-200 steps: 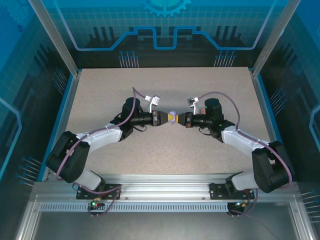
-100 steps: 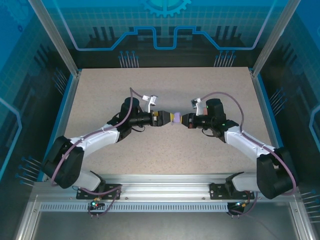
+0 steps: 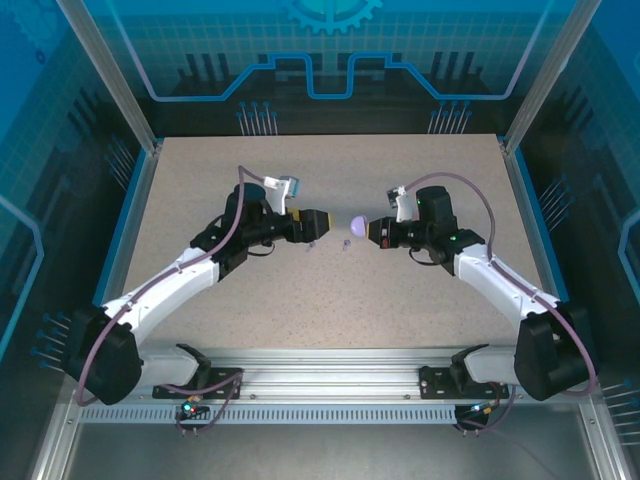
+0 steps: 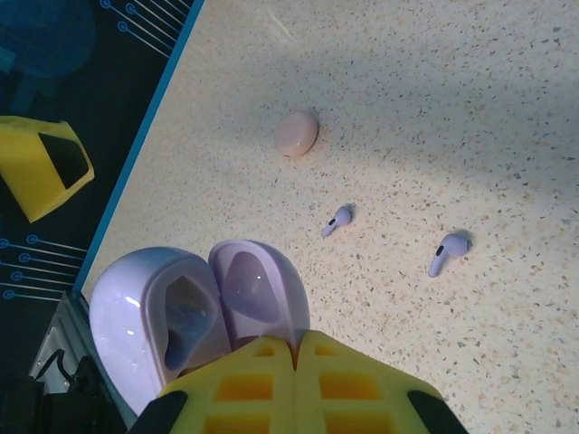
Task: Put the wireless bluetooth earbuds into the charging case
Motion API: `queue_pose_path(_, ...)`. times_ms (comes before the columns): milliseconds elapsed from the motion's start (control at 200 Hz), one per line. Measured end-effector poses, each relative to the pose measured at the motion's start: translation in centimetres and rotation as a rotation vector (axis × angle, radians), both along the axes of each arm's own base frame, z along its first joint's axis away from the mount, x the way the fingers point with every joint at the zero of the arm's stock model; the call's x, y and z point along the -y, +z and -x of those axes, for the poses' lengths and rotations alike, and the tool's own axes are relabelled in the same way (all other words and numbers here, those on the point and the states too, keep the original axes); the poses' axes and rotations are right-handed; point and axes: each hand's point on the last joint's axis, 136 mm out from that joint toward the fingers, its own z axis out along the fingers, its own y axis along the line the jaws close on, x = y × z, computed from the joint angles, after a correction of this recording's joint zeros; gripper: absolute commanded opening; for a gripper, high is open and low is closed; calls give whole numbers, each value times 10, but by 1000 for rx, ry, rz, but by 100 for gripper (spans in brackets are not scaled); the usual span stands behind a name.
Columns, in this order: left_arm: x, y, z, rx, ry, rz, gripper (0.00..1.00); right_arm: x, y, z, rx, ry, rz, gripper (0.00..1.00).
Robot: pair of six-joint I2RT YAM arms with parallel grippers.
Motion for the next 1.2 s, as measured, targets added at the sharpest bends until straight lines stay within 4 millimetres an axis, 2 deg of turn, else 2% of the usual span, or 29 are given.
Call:
queue_pose_path(240, -20, 9, -7, 104, 58, -124, 99, 5, 18, -8, 58, 11, 69, 0)
queue_pose_path(475, -25, 38, -20, 190, 56, -185, 99, 11, 17, -14, 77, 27, 165, 0)
queue_pose_path(580, -20, 42, -27, 195, 21, -215, 99, 15, 19, -18, 92, 33, 205, 0)
queue_pose_path(765, -5, 27, -30, 149, -101, -276, 99, 20, 22, -22, 120, 43, 270, 0)
queue_pose_path(1201, 28, -13, -10, -20, -419, -270, 99, 38, 8, -21, 170, 78, 449, 0)
